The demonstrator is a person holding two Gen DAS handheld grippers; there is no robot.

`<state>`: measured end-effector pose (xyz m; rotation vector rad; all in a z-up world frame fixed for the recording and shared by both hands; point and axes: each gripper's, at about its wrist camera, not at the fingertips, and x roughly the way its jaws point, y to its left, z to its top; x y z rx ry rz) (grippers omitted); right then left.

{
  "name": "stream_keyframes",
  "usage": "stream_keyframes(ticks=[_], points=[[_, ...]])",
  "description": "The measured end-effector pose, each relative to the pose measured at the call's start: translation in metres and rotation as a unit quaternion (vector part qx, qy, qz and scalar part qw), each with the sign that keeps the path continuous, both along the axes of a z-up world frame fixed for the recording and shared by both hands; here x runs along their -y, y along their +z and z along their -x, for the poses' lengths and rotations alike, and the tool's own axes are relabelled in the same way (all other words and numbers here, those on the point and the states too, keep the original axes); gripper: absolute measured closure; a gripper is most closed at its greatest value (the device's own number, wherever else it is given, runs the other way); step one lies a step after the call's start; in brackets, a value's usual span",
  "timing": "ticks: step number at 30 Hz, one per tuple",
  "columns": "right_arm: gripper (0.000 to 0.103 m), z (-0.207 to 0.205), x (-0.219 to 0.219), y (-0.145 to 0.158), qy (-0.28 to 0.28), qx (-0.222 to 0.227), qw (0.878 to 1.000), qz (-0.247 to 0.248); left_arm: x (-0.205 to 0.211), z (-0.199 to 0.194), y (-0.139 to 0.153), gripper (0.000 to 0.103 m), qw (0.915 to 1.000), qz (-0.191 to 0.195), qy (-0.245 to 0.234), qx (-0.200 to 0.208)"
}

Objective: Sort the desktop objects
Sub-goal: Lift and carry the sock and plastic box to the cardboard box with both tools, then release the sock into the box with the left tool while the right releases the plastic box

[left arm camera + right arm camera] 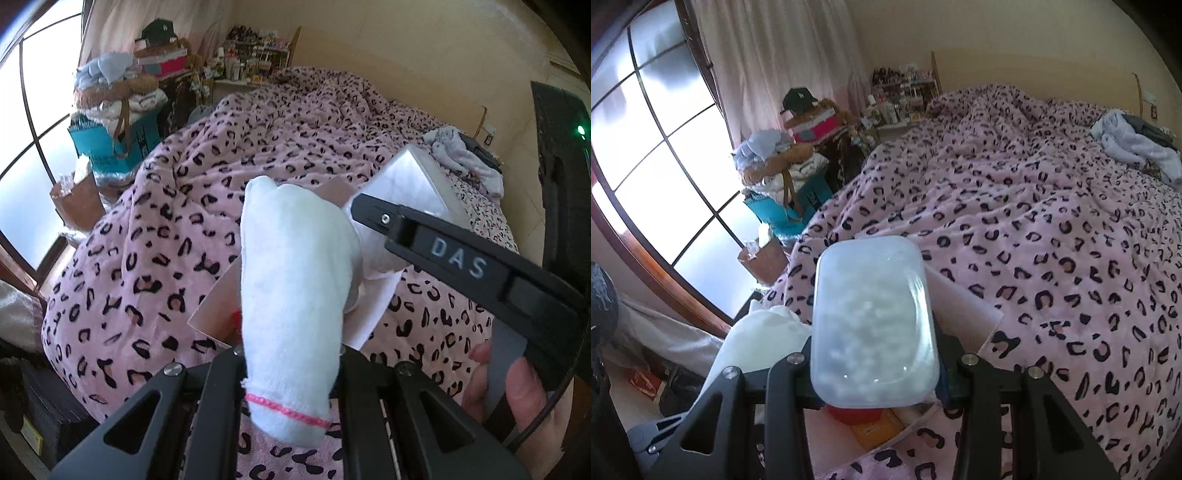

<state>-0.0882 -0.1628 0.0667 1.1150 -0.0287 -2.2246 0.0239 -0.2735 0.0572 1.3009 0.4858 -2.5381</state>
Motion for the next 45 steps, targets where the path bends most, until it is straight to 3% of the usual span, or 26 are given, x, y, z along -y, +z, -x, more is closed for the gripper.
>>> stream_keyframes(ticks=[12,18,21,23,25,27,29,31,37,45], points=[[0.061,0.007,0.020,-0.039,0.017,0.032,0.999,-0.034,0.009,0.010,-0.033,0.093,0.9995,-0.016,0.003,0.026],[0.061,0.007,0.023,-0.033,0.030,0.036,0.998,-0.047,0.011,0.007,-0.029,0.090,0.9995,-0.017,0.007,0.024],[0.060,0.005,0.017,-0.018,0.026,0.032,0.999,-0.034,0.009,0.003,-0.019,0.082,0.9997,-0.012,0.008,0.019],[0.059,0.005,0.010,-0.005,0.022,0.039,0.999,-0.018,0.007,0.000,-0.013,0.059,0.9998,-0.008,0.009,0.015],[0.059,0.003,0.003,0.007,0.018,0.038,0.999,-0.010,0.006,-0.004,-0.006,0.051,0.9999,-0.004,0.009,0.012],[0.059,-0.002,-0.003,0.018,0.016,0.034,0.999,-0.011,0.004,-0.007,0.001,0.049,0.9999,0.000,0.010,0.008],[0.057,-0.009,-0.011,0.026,0.014,0.032,0.999,-0.013,0.002,-0.010,0.007,0.033,0.9999,0.002,0.009,0.006],[0.056,-0.018,-0.020,0.032,0.007,0.027,0.999,-0.017,-0.002,-0.014,0.014,0.026,0.9999,0.006,0.009,0.002],[0.047,-0.032,-0.050,0.029,-0.023,0.039,0.999,-0.024,-0.011,-0.026,0.026,0.013,0.9999,0.012,0.006,-0.001],[0.047,-0.053,-0.070,0.005,-0.044,0.045,0.997,-0.054,-0.017,-0.033,0.020,0.012,0.9991,0.038,0.011,0.017]])
